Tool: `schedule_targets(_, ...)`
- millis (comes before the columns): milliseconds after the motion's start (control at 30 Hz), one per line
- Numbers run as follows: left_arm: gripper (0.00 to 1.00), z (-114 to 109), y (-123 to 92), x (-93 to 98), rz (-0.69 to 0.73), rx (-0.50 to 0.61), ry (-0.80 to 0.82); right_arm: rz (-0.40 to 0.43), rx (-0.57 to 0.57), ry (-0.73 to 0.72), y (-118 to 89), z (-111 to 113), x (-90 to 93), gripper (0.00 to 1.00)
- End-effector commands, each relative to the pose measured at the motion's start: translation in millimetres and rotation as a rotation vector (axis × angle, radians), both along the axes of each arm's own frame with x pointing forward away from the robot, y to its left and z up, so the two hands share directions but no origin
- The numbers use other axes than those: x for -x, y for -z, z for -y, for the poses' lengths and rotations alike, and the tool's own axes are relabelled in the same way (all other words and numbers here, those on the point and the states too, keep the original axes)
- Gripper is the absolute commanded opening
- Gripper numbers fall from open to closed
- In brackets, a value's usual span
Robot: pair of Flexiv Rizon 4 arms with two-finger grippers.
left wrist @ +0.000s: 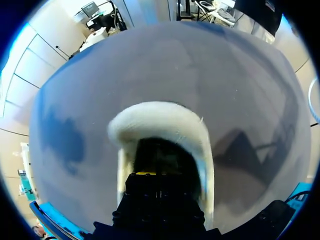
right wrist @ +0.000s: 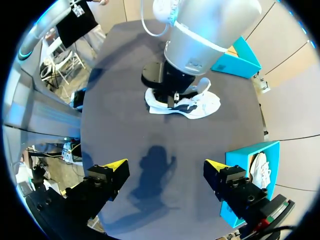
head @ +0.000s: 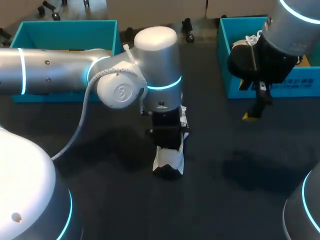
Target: Take the shoe out of the shoebox, open the shoe tongue, remove and reinsert the insole, then place the shoe into the shoebox
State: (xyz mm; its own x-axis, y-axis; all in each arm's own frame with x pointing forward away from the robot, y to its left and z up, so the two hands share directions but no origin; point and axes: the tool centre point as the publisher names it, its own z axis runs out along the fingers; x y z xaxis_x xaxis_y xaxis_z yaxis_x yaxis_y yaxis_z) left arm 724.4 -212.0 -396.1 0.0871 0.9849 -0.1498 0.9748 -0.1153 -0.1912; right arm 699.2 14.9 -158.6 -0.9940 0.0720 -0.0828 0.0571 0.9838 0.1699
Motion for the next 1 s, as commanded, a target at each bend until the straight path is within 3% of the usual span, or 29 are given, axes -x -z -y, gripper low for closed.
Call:
schedule_targets(33, 0.0, -7.3, -12.6, 0.8, 0.02, 0.016, 0.001, -0.002, 0.003, 0.001, 1.1, -1.4, -1.5, 1.0)
schedule_targets(100, 0.0, -4.9, -18.6, 1.0, 0.025, 0.032, 0.005, -0.002, 0.003, 0.001, 1.1, -1.4, -1.5, 1.0)
schedule_targets(367, 0.0, 1.8, 0.3, 5.4, 0.067, 0.022, 0.017, -0.002, 0.003, 0.001, 1.1, -1.4, -1.5, 1.0)
schedule_targets(567, 0.0, -0.9, 2.9, 5.7, 0.084, 0.009, 0.016, -0.002, 0.003, 0.001, 1.1, -1.4, -1.5, 1.0)
schedule_targets(1000, 0.0, 1.9, -48.9, -30.7, 0.275, 0.1, -0.014, -0.002, 0.003, 0.001, 1.1, -1.4, -1.5, 1.0)
